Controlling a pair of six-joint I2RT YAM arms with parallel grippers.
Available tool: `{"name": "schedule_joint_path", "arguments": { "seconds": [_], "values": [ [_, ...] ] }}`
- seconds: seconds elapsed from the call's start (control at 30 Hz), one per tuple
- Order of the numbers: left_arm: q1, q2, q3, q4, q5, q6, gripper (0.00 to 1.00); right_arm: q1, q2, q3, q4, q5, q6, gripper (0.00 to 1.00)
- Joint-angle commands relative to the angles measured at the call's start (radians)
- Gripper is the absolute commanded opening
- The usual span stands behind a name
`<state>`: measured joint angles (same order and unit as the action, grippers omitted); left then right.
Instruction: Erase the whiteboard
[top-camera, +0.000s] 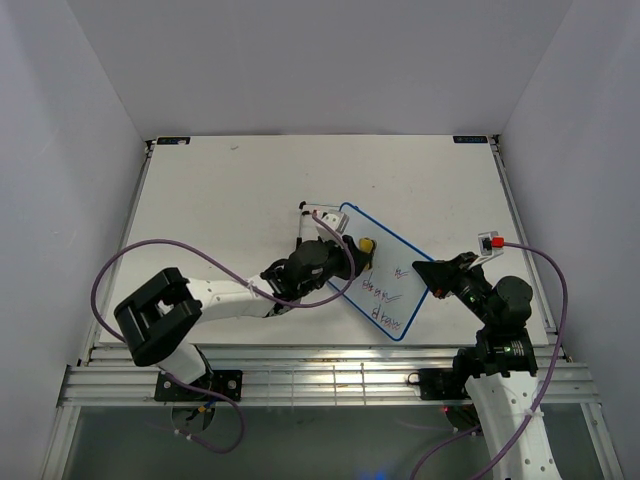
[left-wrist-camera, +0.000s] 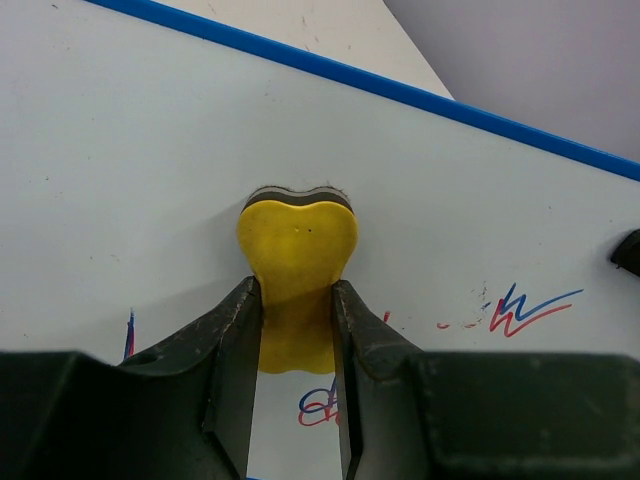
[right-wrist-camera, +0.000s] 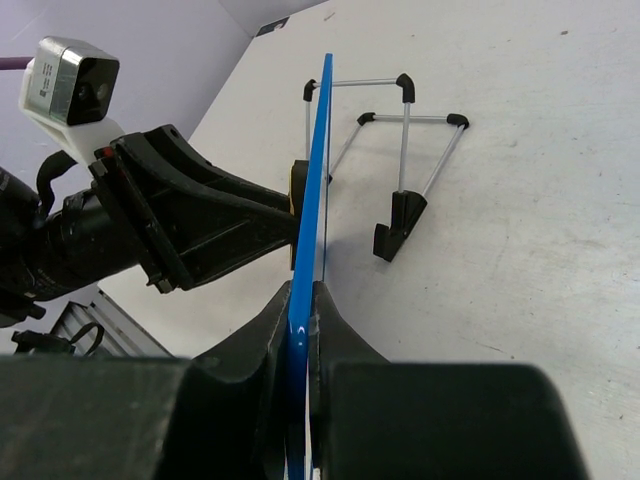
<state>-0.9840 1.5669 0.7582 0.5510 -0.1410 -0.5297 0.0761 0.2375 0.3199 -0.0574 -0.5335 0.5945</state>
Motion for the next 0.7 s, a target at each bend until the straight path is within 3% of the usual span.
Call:
{"name": "schedule_joint_path", "arguments": {
  "seconds": [0.0, 0.37, 0.67],
  "values": [
    [-0.059, 0.009, -0.014, -0.023, -0.051, 0.022, 0.01, 0.028, -0.024, 0.088, 0.168, -0.187, 0.077, 0.08],
    [-0.292, 0.045, 0.036, 0.070, -0.144, 0.010, 0.01, 0.027, -0.029, 0.076, 0.165, -0.180, 0.102, 0.08],
    [-0.323, 0.078, 0.095, 0.014, -0.196, 0.036, 0.01, 0.027, -0.032, 0.090, 0.149, -0.178, 0.108, 0.08]
  ]
}}
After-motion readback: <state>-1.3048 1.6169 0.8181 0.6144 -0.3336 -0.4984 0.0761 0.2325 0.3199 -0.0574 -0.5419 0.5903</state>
